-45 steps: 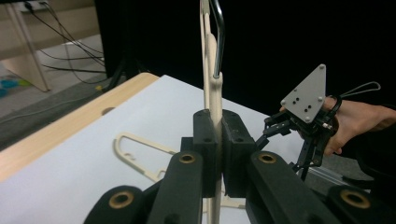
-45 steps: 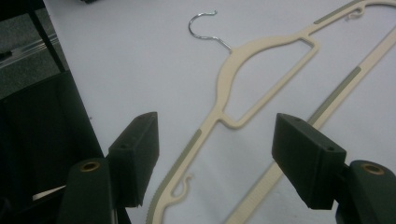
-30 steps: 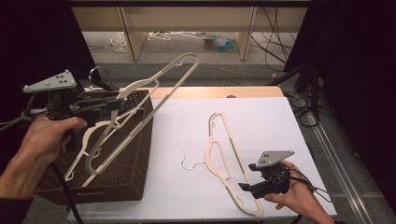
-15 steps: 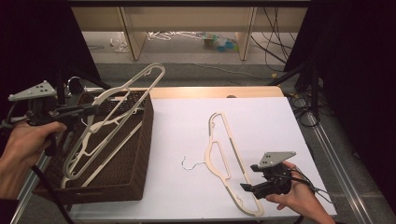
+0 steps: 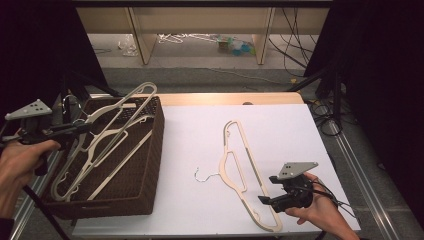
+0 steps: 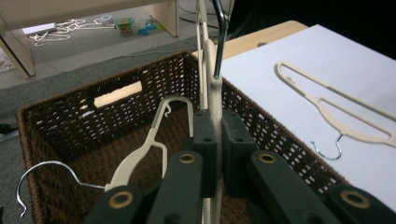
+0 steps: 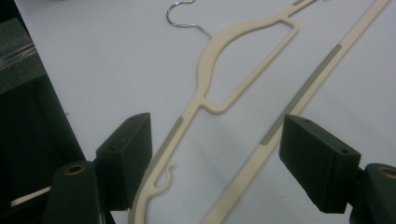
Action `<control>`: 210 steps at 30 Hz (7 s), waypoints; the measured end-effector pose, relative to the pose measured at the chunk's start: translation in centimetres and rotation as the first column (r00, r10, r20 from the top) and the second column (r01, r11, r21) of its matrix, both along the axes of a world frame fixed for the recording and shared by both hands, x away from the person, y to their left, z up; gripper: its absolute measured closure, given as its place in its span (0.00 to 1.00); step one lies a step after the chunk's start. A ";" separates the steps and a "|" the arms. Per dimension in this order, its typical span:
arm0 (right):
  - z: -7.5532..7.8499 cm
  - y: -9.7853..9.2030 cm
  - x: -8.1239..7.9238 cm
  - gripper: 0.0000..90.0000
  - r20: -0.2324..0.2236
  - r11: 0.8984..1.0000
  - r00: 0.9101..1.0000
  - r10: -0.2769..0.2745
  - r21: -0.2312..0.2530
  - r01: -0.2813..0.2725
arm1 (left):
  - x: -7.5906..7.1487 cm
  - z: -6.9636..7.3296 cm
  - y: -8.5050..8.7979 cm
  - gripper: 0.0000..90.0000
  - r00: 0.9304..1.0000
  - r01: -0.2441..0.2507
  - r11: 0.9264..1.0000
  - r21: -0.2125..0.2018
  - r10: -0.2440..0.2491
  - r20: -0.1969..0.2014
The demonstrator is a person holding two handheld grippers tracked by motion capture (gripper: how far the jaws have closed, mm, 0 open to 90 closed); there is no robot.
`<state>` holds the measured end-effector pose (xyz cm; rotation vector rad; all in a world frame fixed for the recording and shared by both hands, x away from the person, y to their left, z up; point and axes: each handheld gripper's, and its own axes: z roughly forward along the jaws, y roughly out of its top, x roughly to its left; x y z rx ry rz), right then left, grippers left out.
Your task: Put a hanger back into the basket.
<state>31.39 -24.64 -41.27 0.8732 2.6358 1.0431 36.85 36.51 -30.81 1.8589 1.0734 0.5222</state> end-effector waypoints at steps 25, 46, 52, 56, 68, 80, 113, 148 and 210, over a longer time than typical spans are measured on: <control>-0.4 0.0 0.1 0.29 0.002 1.000 1.000 -0.005 0.001 0.005 | 2.6 -5.3 -0.9 0.95 0.986 0.013 0.998 0.069 -0.002 -0.165; -0.6 0.0 0.1 0.29 -0.012 1.000 1.000 0.001 -0.002 -0.001 | 4.1 -8.6 0.0 0.88 0.966 -0.109 0.981 0.161 0.143 -0.214; -0.8 0.1 0.1 0.29 -0.013 1.000 1.000 -0.006 0.001 0.006 | 4.1 -9.0 -0.1 0.83 0.965 -0.145 0.969 0.198 0.183 -0.189; -0.9 0.2 0.2 0.29 0.001 1.000 1.000 0.001 -0.002 -0.001 | 4.3 -9.7 0.3 0.78 0.954 -0.178 0.965 0.194 0.218 -0.207; -1.1 0.2 0.2 0.29 -0.026 1.000 1.000 0.005 -0.007 -0.005 | 3.8 -10.2 1.4 0.53 0.924 -0.279 0.945 0.171 0.313 -0.220; -1.3 0.5 0.1 0.29 -0.037 1.000 0.999 0.005 -0.009 -0.005 | 1.1 -7.1 -3.3 0.32 0.962 -0.264 0.963 0.062 0.267 -0.058; -2.3 1.1 -0.4 0.25 0.041 0.997 0.999 -0.035 0.070 0.032 | -8.8 -8.9 -21.3 0.23 0.974 0.181 0.982 -0.061 -0.171 0.148; -5.5 6.1 -0.1 0.38 -0.035 0.981 0.999 0.001 -0.194 -0.008 | -9.6 -13.4 -22.6 0.22 0.975 0.205 0.979 0.023 -0.206 0.089; -4.8 3.7 2.4 0.86 -0.211 0.942 0.977 0.005 -0.328 -0.076 | -8.9 -14.1 -22.5 0.25 0.970 0.224 0.970 0.091 -0.231 0.076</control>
